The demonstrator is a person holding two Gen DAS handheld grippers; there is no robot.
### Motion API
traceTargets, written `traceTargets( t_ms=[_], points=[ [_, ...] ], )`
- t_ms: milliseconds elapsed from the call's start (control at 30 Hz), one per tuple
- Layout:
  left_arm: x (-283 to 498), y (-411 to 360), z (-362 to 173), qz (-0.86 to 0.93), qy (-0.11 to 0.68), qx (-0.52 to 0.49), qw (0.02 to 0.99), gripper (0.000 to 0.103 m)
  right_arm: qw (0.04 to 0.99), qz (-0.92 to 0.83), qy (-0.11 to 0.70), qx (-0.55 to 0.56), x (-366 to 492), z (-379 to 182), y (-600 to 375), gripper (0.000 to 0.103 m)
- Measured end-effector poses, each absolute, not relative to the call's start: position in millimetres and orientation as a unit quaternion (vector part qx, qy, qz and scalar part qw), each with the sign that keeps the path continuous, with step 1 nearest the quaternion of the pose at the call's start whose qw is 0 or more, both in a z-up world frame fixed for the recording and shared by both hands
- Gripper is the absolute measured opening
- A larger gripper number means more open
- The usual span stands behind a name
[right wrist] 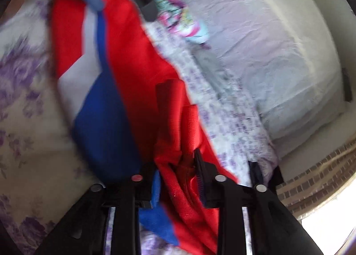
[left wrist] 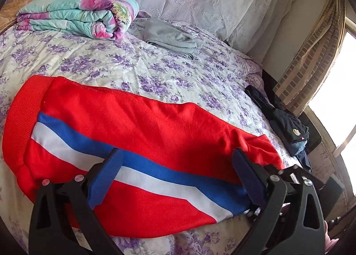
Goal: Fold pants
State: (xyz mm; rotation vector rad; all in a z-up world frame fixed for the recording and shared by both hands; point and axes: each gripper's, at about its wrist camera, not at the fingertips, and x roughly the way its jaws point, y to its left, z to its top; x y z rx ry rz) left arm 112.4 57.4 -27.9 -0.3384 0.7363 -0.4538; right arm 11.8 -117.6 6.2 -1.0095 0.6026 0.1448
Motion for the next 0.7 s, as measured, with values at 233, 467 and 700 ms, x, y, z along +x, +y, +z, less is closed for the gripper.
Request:
traceTargets(
  t_ms=[233,467,700],
  points=[
    [112.6,56.9,-28.4,-0.216,0.355,-0.163,0.895,0.097,0.889,0.165,0.307,-0.296,0.2,68.6,-151.3,0.062],
    [112.3,56.6,-28.7,-0.216,0.354,-0.163,0.895,0.097,0.908,0.17,0.332,-0.192,25.9,74.0,-169.5,0.048],
    [112.1,56.6,-28.6,-0.216,0.354,-0.164,0.895,0.097,0.891,0.181,0.36,-0.209,38.6,45.3,-155.5,0.031]
  ],
)
